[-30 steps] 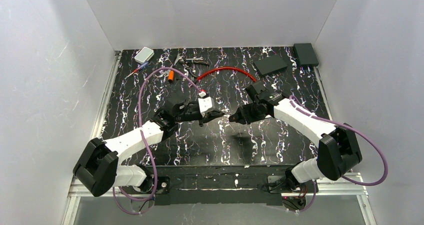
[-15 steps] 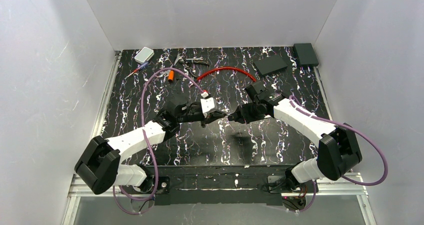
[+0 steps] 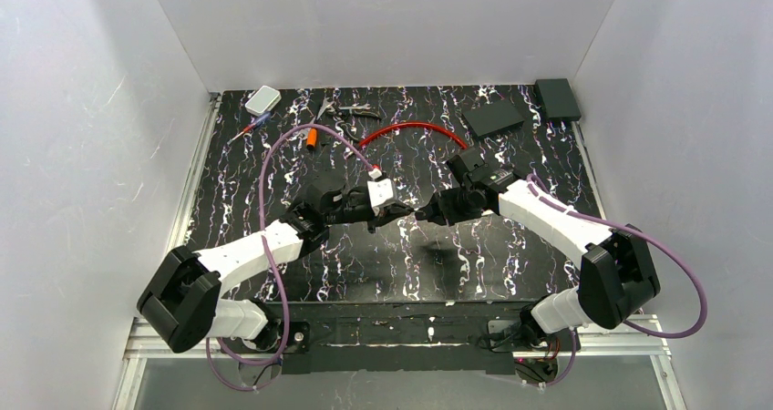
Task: Unlock with the key
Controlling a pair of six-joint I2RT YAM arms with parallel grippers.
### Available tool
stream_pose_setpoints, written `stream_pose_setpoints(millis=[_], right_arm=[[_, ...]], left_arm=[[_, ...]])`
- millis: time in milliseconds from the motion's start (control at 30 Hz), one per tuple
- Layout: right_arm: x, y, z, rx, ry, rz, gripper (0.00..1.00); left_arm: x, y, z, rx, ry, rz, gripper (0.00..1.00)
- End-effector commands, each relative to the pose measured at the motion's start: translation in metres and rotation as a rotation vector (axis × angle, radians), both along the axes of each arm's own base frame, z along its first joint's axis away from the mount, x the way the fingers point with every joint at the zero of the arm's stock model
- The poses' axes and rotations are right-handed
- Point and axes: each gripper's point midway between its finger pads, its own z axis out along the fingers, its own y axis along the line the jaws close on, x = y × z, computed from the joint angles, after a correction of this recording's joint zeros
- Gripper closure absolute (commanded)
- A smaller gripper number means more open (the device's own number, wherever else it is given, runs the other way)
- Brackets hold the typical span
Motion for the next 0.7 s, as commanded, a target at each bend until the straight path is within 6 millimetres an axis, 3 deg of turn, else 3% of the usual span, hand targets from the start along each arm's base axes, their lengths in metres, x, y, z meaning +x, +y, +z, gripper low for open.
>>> stream_pose_setpoints(millis=[0, 667], right_arm=[[0.008, 0.005, 0.023, 0.06, -0.066, -0.033, 0.99], [0.006, 0.016, 0.02, 0.099, -0.049, -0.003, 0.99]], left_arm=[[0.001, -0.002, 0.001, -0.001, -0.033, 0.001, 1.0], [0.008, -0.007, -0.011, 0.025, -0.013, 0.019, 1.0]])
